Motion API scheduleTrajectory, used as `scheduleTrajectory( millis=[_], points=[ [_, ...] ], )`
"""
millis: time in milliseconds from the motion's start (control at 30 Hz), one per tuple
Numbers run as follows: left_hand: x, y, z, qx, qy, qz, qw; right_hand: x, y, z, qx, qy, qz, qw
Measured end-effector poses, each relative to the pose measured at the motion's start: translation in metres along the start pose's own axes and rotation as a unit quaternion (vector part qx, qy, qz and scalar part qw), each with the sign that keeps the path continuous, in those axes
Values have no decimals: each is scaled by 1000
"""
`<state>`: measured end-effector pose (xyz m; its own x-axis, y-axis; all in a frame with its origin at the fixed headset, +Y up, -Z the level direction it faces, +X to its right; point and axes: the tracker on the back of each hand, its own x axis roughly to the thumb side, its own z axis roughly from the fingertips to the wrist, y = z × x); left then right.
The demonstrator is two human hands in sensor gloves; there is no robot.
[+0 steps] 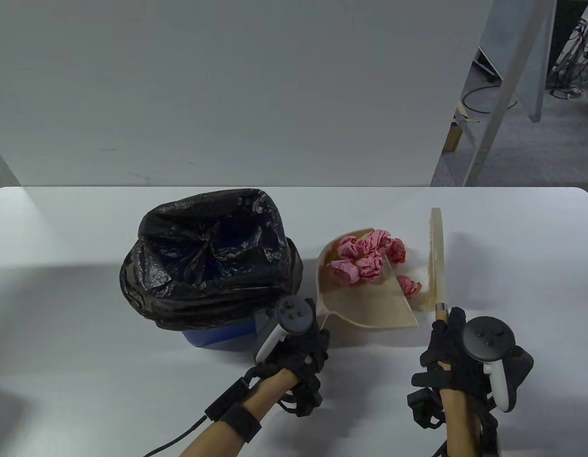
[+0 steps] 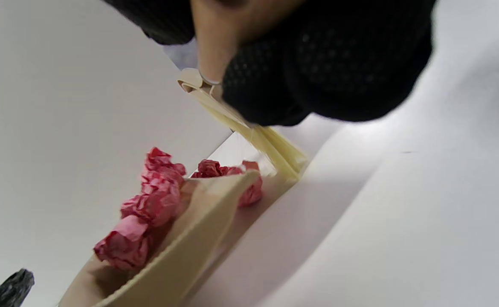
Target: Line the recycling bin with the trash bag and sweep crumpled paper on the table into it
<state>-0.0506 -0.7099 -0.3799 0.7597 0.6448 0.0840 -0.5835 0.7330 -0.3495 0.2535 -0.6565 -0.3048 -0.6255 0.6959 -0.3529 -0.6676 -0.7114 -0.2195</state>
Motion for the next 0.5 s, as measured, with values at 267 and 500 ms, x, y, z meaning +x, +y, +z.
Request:
scheduleTrajectory(
  millis=[267,500],
  points=[
    [25,32,27,64,-92,39,993,-17,-7,-10,-18,24,-51,998],
    [50,60,62,91,-141,117,979,-25,-7,-14,-20,30,-83,996]
  ],
)
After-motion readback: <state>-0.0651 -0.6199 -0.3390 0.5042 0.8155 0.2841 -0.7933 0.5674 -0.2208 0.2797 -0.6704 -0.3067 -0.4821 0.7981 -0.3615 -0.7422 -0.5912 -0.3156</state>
